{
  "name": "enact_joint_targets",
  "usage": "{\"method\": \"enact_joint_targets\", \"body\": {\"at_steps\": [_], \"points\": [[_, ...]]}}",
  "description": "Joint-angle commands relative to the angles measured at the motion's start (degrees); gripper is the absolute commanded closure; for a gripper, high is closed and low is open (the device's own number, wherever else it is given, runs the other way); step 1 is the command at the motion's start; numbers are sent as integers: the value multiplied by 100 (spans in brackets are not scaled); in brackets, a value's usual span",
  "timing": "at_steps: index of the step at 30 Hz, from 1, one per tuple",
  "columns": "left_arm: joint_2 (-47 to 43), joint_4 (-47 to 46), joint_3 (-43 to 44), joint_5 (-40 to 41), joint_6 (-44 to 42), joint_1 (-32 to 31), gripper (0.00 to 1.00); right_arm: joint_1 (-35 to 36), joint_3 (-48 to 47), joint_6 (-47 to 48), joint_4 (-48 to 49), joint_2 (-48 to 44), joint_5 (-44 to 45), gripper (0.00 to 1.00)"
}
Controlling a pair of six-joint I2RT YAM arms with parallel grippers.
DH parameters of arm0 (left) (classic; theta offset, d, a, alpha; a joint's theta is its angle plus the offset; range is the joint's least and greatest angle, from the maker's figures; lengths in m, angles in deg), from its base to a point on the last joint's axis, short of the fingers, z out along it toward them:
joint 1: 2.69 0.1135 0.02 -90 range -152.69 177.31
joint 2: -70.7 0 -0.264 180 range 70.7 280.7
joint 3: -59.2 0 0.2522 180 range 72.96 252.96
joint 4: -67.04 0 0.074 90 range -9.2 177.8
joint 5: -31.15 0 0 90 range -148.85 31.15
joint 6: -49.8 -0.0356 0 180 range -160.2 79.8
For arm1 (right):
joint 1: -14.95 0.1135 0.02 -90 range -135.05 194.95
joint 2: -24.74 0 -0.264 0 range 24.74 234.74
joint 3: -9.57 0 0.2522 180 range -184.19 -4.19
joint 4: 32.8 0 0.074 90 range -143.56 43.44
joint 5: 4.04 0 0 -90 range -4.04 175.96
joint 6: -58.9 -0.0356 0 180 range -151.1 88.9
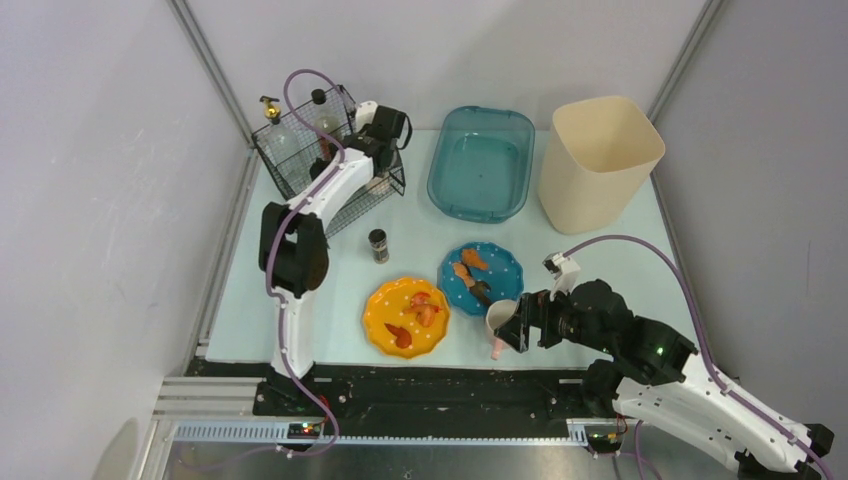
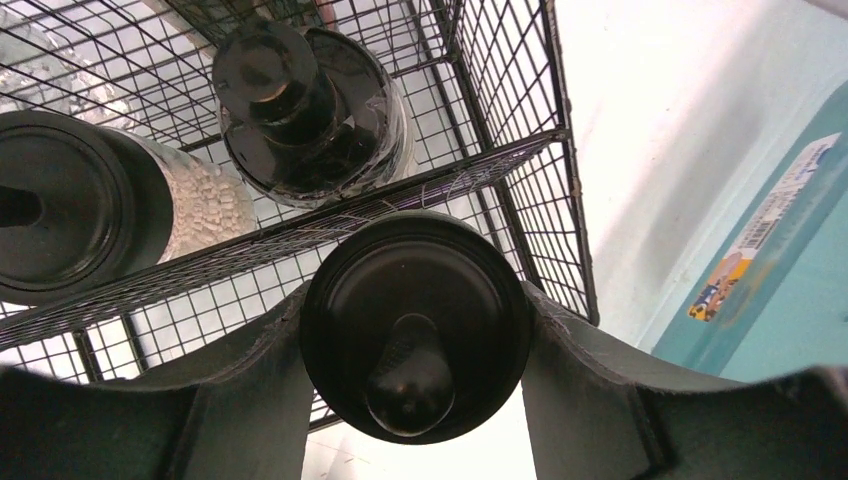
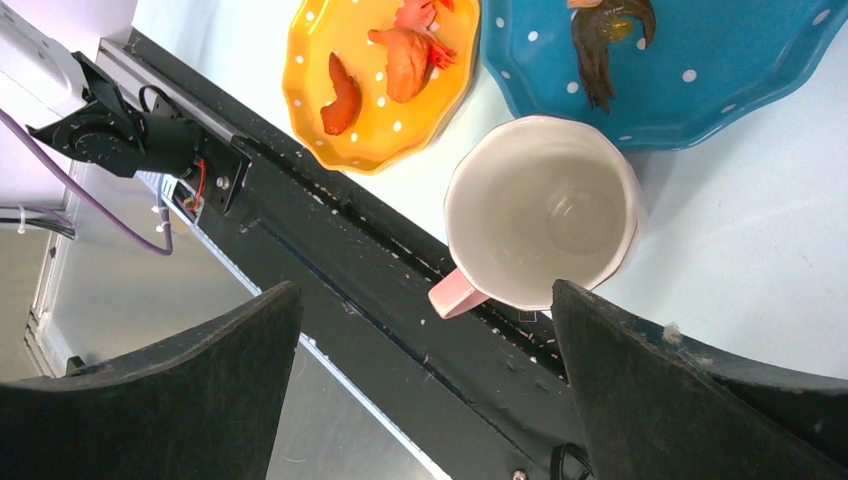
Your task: Clear the kitchen counter
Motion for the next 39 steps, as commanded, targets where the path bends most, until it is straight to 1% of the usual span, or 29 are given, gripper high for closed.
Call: {"method": "enact_joint_targets", "body": {"at_steps": [1,3,5,6,7,8,9,10,11,12,13,15,18,21,23,29,32,39], "points": [[33,-300,107,324,158,59,100,35,44,85,162,3,30,0],[81,-298,71,335,159,59,99,36,48,60,159,-14,25,0],[116,-296,40,341,152,58,93,31,49,40,153,-39,21,0],[121,-296,32,330,162,59,83,34,50,31,138,-53,25,0],[116,-296,15,318,165,59,78,30,52,28,126,-55,28,0],[105,-296,2,296,168,57,66,34,53,14,105,-61,33,0],[81,-298,-30,292,172,54,62,30,49,6,100,-63,32,0],[61,-301,-42,283,167,56,52,34,53,-4,90,-65,31,0],[20,-299,-81,277,157,58,47,41,49,-16,89,-70,32,0],[-5,-301,-119,268,150,59,38,35,48,-29,92,-75,30,0],[-50,-298,-140,265,120,59,34,33,51,-33,89,-79,36,0],[-133,-303,-210,229,71,59,23,38,54,-42,87,-81,44,0],[-257,-296,-349,194,-5,59,15,35,50,-63,90,-79,47,0],[-466,-297,-486,128,-145,55,2,43,46,-67,56,-44,89,0],[-646,-296,-609,89,-216,59,1,39,52,-81,40,-40,90,0],[-1379,-303,-1101,14,-297,40,0,40,53,-118,15,-92,91,0],[-1806,-299,-1448,-58,-318,-2,0,35,52,-142,-19,-117,253,0],[-2628,-301,-2301,-358,-339,-248,0,39,11,-231,-96,-100,261,0]]}}
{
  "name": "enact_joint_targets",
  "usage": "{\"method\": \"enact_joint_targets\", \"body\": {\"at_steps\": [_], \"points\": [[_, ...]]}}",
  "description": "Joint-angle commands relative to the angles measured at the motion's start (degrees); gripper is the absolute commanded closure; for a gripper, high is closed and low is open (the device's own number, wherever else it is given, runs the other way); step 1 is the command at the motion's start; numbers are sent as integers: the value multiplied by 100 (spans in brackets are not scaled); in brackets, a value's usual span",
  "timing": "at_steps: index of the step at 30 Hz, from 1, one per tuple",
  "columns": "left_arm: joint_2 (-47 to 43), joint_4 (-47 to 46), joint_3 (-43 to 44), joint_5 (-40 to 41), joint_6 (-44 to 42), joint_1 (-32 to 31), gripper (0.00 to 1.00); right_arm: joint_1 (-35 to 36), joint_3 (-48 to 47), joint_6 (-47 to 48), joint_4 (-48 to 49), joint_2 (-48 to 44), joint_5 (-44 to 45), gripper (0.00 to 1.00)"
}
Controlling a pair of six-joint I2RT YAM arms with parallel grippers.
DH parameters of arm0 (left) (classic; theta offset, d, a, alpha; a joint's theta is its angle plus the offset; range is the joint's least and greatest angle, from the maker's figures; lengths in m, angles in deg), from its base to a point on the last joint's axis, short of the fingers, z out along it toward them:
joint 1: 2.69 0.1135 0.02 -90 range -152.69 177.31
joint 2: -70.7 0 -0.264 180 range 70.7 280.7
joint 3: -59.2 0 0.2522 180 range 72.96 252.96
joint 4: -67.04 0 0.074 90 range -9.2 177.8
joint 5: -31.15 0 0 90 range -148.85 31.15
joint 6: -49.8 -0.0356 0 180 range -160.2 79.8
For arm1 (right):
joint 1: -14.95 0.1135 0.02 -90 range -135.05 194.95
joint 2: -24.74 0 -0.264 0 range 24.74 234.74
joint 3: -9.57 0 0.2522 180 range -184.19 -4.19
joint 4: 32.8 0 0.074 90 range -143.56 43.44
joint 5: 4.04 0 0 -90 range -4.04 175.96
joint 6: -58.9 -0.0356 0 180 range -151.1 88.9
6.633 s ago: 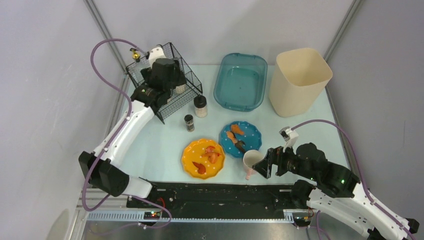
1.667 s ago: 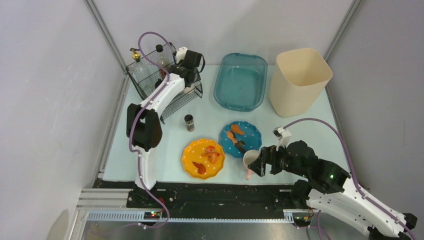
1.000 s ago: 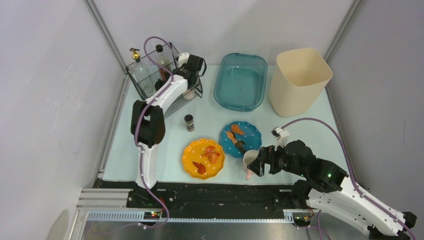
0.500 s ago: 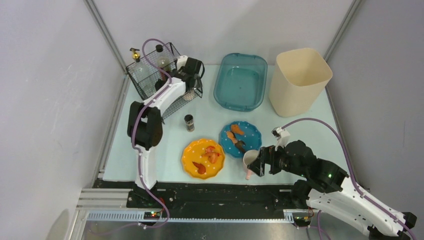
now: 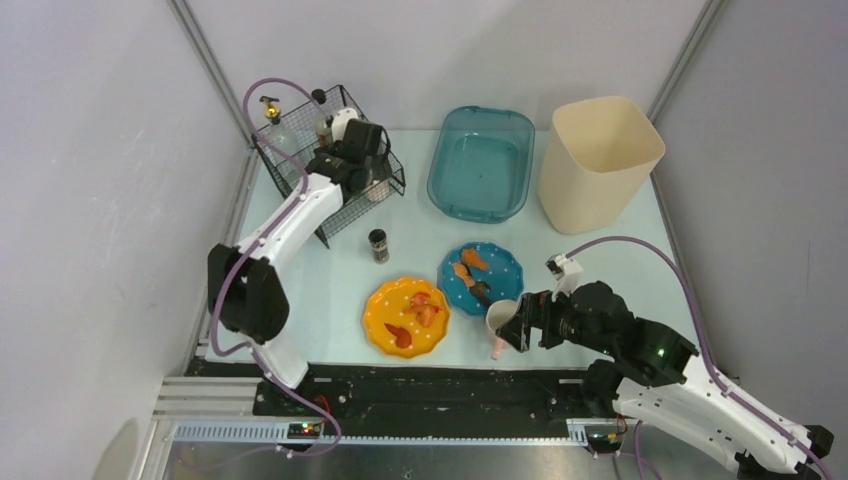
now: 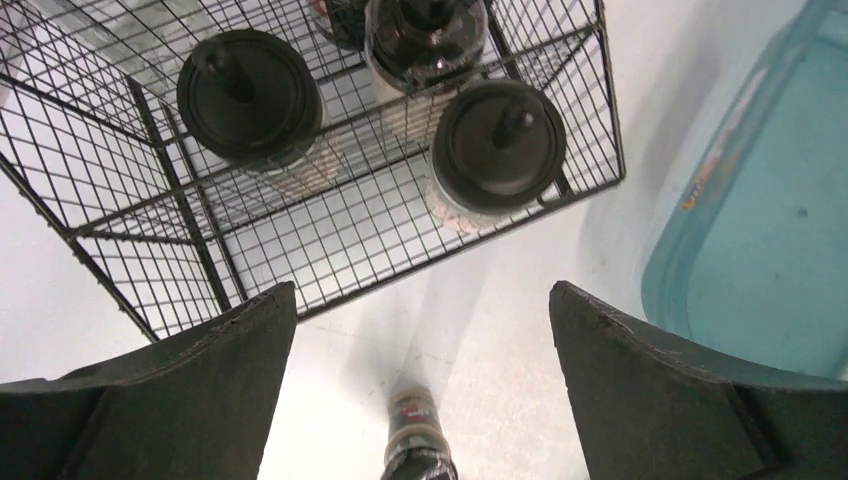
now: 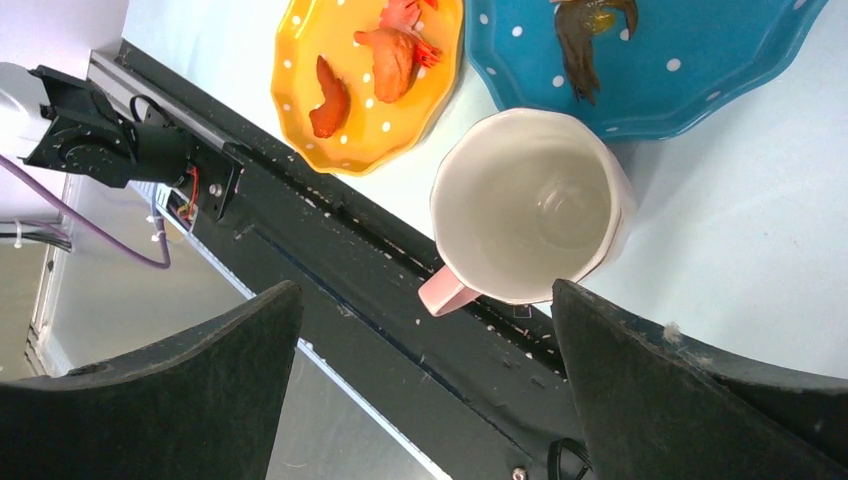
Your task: Clear the kitchen counter
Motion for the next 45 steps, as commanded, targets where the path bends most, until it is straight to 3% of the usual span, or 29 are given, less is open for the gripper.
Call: {"method": "enact_joint_targets", "body": {"at_steps": [1,8,19,28,45], "points": [[-653,-60,-466,-267,-76,-237,0,36,-71,-141,-78,-4,152,0],[-1432,-59,-1579,-899,6,-449,0,33,-307,-293,-488,93,528,0],[-1714,-119,-2790,-612,81,-1180,0,39,-455,-339,-613,351,480,0],[-1505,-379,-2959,-584,45,-1202,3,41,-449,-342,-601,343,510,0],[-831,-546,-2538,-692,-181,-804,22,43,-448,-358,-547,236,424,0]]}}
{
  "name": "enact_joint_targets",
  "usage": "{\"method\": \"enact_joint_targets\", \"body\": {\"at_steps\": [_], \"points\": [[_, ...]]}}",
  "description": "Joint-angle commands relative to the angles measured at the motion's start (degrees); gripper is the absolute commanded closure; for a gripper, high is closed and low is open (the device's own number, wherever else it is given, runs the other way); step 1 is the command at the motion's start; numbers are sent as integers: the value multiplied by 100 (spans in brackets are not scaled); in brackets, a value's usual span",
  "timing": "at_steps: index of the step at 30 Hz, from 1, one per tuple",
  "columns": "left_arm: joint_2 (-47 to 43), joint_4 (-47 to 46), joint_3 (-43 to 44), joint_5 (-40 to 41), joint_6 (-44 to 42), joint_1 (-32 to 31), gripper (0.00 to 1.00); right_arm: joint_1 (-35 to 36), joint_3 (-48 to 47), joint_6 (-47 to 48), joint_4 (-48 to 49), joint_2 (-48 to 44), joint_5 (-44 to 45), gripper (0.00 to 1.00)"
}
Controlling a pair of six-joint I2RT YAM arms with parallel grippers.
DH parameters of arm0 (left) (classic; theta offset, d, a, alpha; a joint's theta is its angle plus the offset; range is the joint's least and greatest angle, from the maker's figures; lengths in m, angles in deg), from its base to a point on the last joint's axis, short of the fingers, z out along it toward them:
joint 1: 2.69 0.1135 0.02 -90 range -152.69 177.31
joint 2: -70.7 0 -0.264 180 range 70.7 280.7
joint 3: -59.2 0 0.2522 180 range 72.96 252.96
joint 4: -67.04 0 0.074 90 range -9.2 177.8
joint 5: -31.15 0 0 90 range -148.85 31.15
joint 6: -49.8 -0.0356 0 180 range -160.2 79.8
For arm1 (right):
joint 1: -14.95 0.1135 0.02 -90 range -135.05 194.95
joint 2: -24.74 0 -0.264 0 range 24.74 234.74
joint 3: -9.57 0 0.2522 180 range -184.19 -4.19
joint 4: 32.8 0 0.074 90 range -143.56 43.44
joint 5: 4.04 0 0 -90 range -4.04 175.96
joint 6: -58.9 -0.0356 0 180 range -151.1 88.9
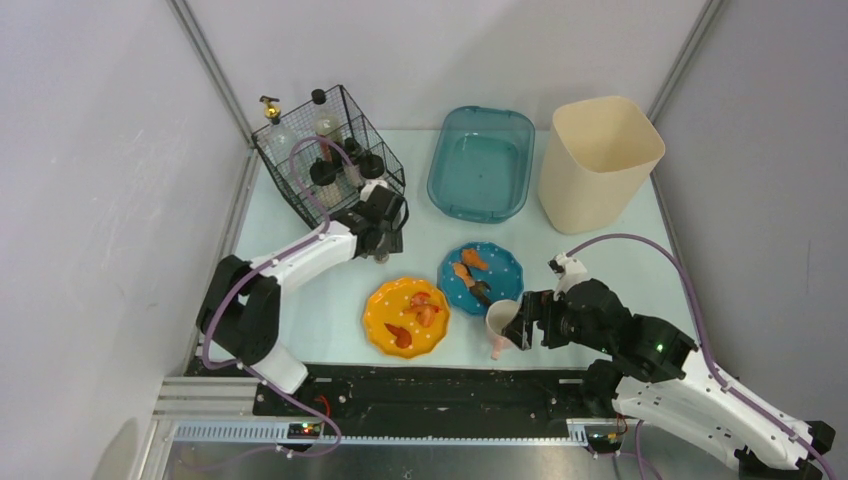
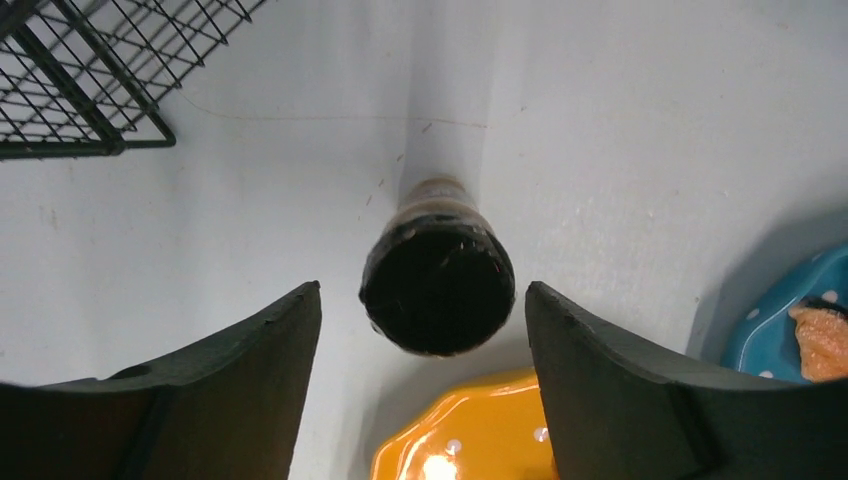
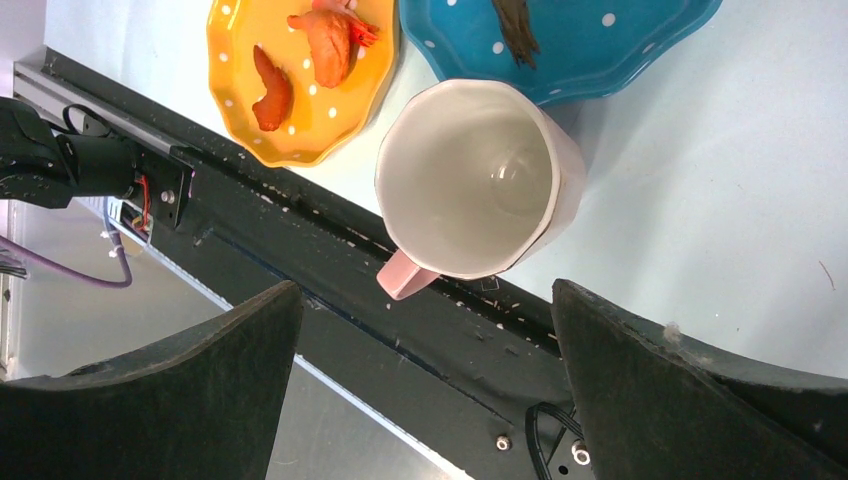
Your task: Clear the kitchen counter
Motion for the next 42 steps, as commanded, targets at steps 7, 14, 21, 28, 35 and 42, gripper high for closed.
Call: {"method": "enact_joint_targets", "body": {"at_steps": [7,14,21,28,35,42], "points": [[207,-248,394,-105,-295,255,37,27,-203,-124,116,17,11,0],[181,-263,449,-259,-338,303,70,43,-209,-156,109,-17,13,0],[-343,-247,479,-423,-403,306,99,70,-204,-186,157,27,14,0],[-1071,-125,647,-318,-436,309,100,132,-207,-201,253,123,14,0],[-1159,195,1215,-286,-342,647,100,199,-211,-173,428,179,-52,0],[-1006,302,1625,-389,-205,1308,100,215,-217,-135,602,195,-182,0]]}}
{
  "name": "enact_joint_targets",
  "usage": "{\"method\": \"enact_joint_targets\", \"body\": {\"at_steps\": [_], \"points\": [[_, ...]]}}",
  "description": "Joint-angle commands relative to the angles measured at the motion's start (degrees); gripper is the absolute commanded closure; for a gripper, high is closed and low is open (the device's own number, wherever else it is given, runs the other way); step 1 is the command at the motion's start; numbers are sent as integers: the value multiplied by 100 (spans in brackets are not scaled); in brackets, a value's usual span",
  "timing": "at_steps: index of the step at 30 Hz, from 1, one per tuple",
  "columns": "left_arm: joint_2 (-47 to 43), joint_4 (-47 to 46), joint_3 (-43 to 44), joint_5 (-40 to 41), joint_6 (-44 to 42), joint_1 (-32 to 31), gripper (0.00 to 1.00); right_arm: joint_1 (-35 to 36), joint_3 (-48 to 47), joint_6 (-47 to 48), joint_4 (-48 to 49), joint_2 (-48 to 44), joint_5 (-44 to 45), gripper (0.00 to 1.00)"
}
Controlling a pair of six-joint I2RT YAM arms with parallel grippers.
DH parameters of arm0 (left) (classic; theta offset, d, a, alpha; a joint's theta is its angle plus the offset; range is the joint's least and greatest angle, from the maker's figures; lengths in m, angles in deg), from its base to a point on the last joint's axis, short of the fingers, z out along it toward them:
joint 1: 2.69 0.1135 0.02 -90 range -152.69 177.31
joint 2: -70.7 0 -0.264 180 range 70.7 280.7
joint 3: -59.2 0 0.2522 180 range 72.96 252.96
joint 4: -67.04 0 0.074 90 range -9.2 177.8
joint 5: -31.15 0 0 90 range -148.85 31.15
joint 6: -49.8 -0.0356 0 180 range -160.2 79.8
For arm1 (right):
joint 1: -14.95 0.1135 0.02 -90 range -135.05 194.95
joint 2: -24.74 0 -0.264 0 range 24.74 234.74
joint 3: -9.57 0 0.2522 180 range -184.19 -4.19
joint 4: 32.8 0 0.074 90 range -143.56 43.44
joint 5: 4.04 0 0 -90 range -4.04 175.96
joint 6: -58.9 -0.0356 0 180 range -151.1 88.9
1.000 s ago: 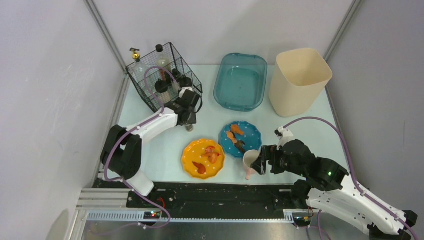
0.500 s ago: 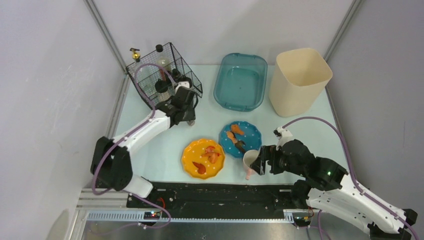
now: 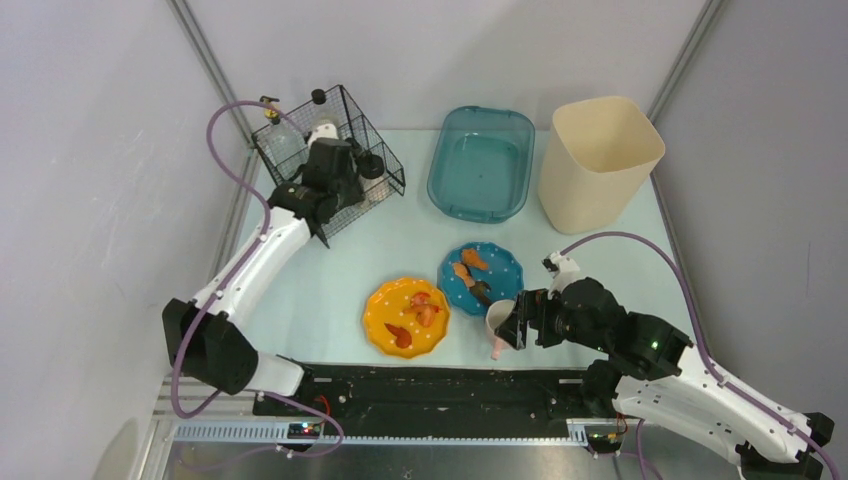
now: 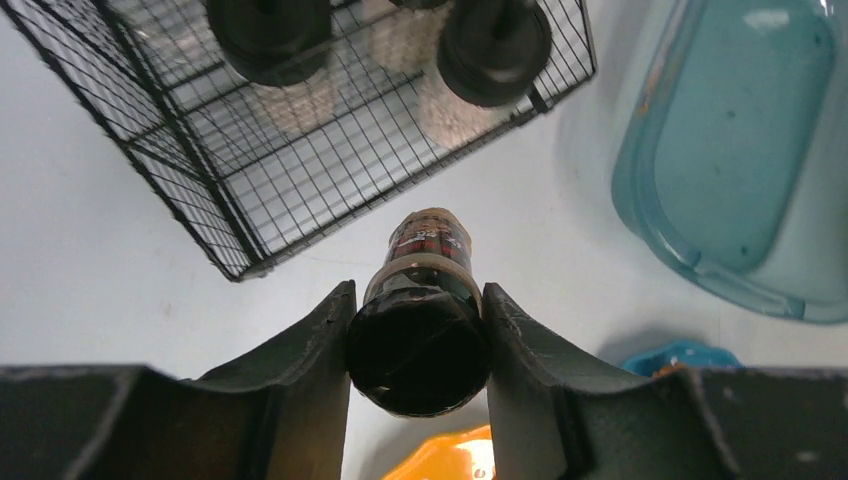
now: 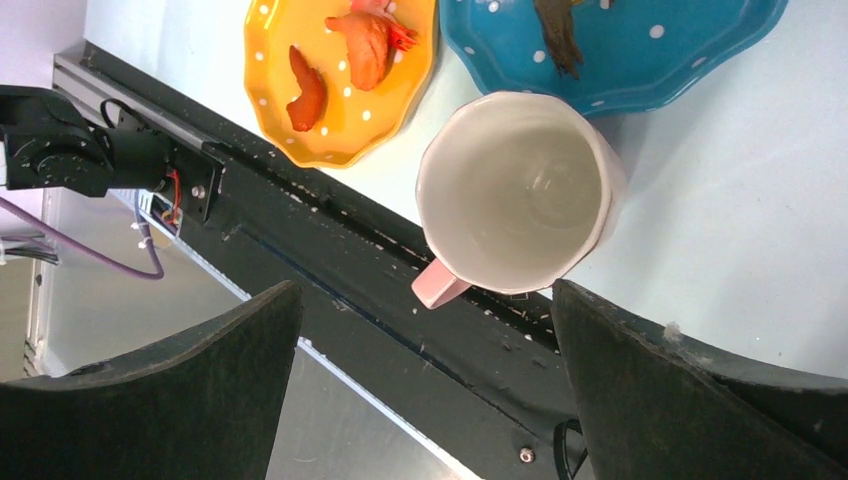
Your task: Clear the kitchen counter
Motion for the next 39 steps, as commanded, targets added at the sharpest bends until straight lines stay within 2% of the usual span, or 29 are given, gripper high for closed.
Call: {"method": "enact_joint_targets", "body": {"at_steps": [1,5,11,18,33,39], "points": [[40,58,395,-49,138,418,100,37,-217,-19,300,23,-112,0],[181,74,592,-161,154,709,100,39,-211,12,267,-14,-92,0],[509,194,862,248,109,784,98,53,-211,63,255,-24,-51,0],[1064,297,1195,294,132,931,98,54,-209,87,292,-55,-39,0],[1948,335,1219,147,164,1115,95,59,-122,153,235,-208,26,0],[2183,354,1201,186,157,1111,83,56,-31,177,262,-255,-9,0]]}}
